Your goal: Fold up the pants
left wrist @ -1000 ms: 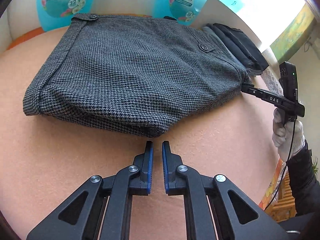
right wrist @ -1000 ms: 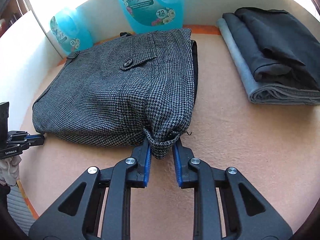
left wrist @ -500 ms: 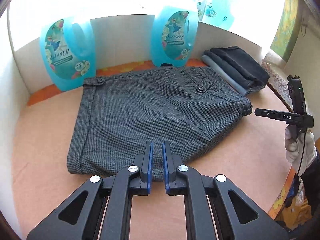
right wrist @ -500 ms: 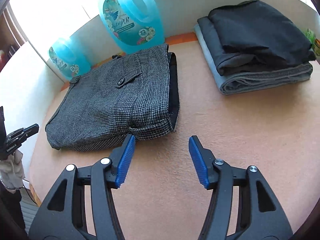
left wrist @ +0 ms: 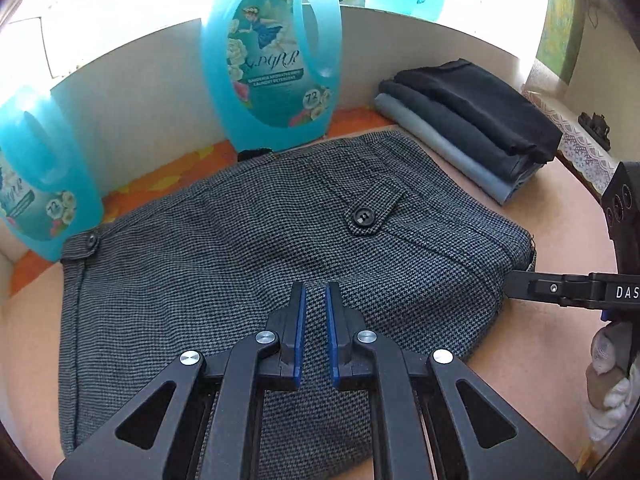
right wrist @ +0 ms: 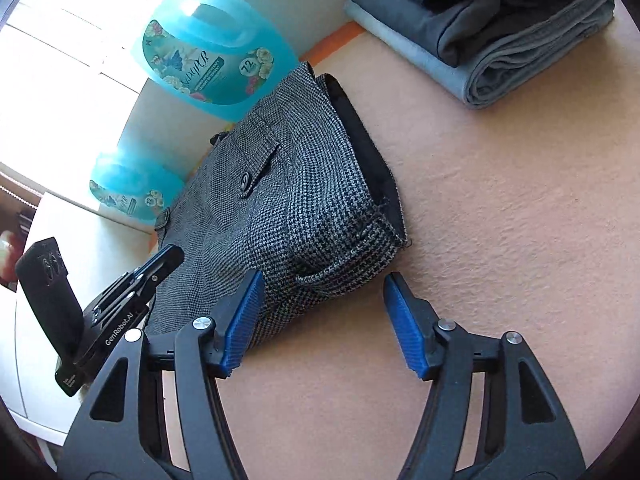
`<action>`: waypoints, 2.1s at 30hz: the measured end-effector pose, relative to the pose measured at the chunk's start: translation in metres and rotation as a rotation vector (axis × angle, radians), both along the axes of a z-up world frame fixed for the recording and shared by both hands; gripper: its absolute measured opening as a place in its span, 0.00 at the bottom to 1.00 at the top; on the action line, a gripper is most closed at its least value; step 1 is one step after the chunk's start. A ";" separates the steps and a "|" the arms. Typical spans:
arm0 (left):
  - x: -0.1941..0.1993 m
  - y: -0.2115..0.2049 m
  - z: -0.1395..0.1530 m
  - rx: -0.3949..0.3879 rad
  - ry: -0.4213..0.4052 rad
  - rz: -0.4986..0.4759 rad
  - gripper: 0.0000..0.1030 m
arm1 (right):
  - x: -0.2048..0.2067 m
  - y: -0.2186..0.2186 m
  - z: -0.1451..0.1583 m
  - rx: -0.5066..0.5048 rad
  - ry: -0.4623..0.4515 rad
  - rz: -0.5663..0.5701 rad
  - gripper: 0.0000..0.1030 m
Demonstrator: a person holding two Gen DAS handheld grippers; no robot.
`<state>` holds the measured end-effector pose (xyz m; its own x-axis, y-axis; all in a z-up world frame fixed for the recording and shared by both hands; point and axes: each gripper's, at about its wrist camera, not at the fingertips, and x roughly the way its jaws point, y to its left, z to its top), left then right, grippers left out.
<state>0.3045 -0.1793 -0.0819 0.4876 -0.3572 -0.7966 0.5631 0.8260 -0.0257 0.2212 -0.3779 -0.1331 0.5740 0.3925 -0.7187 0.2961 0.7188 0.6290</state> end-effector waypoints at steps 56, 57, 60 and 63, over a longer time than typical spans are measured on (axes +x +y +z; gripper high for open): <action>-0.084 0.316 0.054 -0.397 -0.102 0.513 0.14 | 0.043 0.337 0.099 -0.834 -0.474 0.590 0.25; -0.089 0.332 0.054 -0.404 -0.110 0.544 0.14 | 0.044 0.352 0.090 -0.853 -0.466 0.625 0.25; -0.101 0.365 0.056 -0.421 -0.121 0.612 0.14 | 0.045 0.394 0.059 -0.925 -0.443 0.726 0.24; -0.106 0.379 0.052 -0.408 -0.120 0.642 0.14 | 0.047 0.421 0.035 -0.981 -0.414 0.782 0.23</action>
